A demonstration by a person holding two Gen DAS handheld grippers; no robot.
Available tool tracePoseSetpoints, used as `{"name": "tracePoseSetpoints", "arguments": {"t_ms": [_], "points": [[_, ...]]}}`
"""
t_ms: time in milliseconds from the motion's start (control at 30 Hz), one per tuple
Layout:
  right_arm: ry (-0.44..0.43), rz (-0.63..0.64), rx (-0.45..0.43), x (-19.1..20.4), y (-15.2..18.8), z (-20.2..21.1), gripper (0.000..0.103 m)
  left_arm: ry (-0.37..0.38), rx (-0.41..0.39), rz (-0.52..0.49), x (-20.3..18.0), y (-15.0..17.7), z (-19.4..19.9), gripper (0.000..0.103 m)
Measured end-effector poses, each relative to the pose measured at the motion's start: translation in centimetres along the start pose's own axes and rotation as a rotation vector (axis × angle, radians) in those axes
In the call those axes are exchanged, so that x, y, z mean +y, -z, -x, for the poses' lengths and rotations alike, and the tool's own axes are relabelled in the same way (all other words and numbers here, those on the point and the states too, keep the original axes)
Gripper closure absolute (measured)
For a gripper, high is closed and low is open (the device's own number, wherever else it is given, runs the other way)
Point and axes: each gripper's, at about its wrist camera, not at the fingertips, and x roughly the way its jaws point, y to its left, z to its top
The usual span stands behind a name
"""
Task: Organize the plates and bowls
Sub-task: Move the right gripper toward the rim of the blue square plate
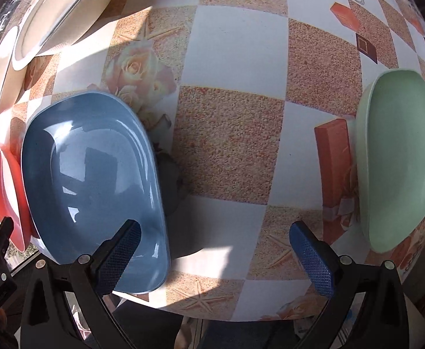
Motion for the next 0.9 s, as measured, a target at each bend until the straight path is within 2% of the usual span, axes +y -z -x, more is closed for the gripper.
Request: {"name": "tracePoseSetpoints", "arguments": {"t_ms": [133, 200, 300, 433, 567, 733, 800, 900], "points": [[0.032, 0.019, 0.011, 0.2, 0.7, -0.7, 0.000, -0.029, 0.027, 0.056, 0.7, -0.5, -1.6, 0.000], [0.021, 0.011, 0.005, 0.2, 1.7, -1.1, 0.000, -0.049, 0.043, 0.073, 0.7, -0.5, -2.5, 0.000], [0.015, 0.003, 0.005, -0.5, 2.9, -1.3, 0.000, -0.047, 0.052, 0.113, 1.3, -0.8, -1.7, 0.000], [0.006, -0.018, 0.023, -1.8, 4.2, -1.6, 0.000, 0.040, 0.004, 0.128, 0.9, -0.9, 0.8, 0.000], [0.005, -0.101, 0.054, -5.2, 6.1, -2.3, 0.000, 0.206, 0.002, 0.101, -2.3, -1.6, 3.2, 0.000], [-0.049, -0.118, 0.069, -6.4, 7.9, -3.3, 0.000, 0.287, 0.080, 0.060, -5.9, -2.8, 2.4, 0.000], [-0.069, -0.083, 0.048, -5.2, 7.3, -3.0, 0.000, 0.311, 0.113, 0.059, -6.7, -3.3, 1.7, 0.000], [-0.081, -0.018, 0.016, -3.6, 7.6, -2.9, 0.000, 0.309, 0.129, 0.082, -7.4, -3.6, 0.9, 0.000]]}}
